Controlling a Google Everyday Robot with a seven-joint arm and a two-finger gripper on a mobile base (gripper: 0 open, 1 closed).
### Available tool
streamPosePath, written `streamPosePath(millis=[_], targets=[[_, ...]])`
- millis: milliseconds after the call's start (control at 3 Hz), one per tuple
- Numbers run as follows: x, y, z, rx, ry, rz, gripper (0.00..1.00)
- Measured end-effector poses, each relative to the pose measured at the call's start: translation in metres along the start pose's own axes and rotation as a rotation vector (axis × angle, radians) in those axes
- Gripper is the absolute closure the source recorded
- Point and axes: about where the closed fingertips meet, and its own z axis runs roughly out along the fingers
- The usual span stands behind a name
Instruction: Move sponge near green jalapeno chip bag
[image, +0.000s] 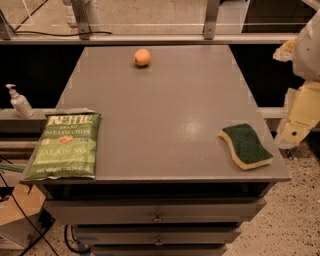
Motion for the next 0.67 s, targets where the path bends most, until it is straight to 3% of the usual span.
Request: streamPosePath(millis=[667], targets=[[-0.0018,0.0001,0.0002,0.003,-0.016,-0.002,0.0]])
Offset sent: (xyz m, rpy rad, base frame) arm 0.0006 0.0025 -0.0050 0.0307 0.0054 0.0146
